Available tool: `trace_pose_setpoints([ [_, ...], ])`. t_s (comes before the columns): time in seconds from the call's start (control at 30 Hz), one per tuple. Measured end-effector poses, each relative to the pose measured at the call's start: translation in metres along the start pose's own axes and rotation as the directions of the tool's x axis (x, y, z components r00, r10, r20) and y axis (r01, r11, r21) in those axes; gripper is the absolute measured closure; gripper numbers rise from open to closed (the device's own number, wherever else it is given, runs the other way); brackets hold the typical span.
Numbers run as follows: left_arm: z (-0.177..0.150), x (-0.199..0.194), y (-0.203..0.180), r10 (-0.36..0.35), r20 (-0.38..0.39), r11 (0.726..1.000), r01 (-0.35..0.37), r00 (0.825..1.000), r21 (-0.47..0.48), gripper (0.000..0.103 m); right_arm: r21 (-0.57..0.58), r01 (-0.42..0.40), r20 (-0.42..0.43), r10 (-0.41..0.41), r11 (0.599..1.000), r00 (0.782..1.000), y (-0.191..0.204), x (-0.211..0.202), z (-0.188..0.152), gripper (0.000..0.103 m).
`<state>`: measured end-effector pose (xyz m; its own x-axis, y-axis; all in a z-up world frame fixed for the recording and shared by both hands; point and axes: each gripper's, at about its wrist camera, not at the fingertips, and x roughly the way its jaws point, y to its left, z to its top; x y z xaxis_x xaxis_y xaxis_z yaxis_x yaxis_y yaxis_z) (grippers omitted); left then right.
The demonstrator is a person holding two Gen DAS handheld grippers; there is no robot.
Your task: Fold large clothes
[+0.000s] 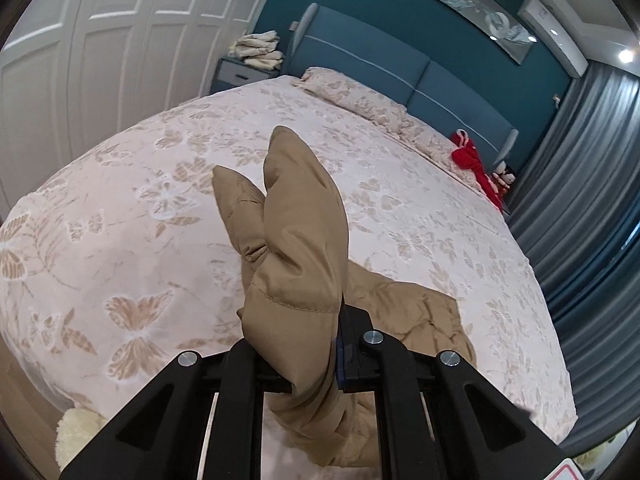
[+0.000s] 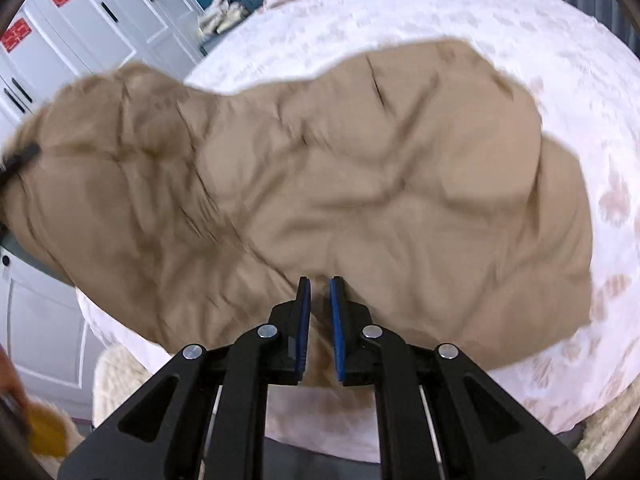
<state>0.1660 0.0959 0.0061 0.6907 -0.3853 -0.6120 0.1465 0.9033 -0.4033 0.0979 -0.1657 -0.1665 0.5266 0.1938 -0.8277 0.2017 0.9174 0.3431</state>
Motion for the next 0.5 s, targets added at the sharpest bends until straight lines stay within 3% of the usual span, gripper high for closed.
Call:
trace_pose_setpoints([
  [0.3,-0.008,0.004,-0.074,-0.115,-0.028,0.984,0.118,0.993,0.136,0.095,-0.01,-0.045,0.005,0.045,0.999,0.999,0.001,0.04,-0.005,0.103],
  [0.43,-0.023,0.026,-0.118,-0.16,-0.091,0.959,0.176,0.983,0.222,0.095,0.062,-0.117,-0.03,0.119,0.991,0.992,-0.015,0.036,-0.002,0.103],
  [0.5,-0.034,0.045,-0.137,-0.177,-0.159,0.946,0.213,0.971,0.246,0.095,0.134,-0.151,-0.024,0.155,0.979,0.988,-0.029,0.011,0.0,0.1],
])
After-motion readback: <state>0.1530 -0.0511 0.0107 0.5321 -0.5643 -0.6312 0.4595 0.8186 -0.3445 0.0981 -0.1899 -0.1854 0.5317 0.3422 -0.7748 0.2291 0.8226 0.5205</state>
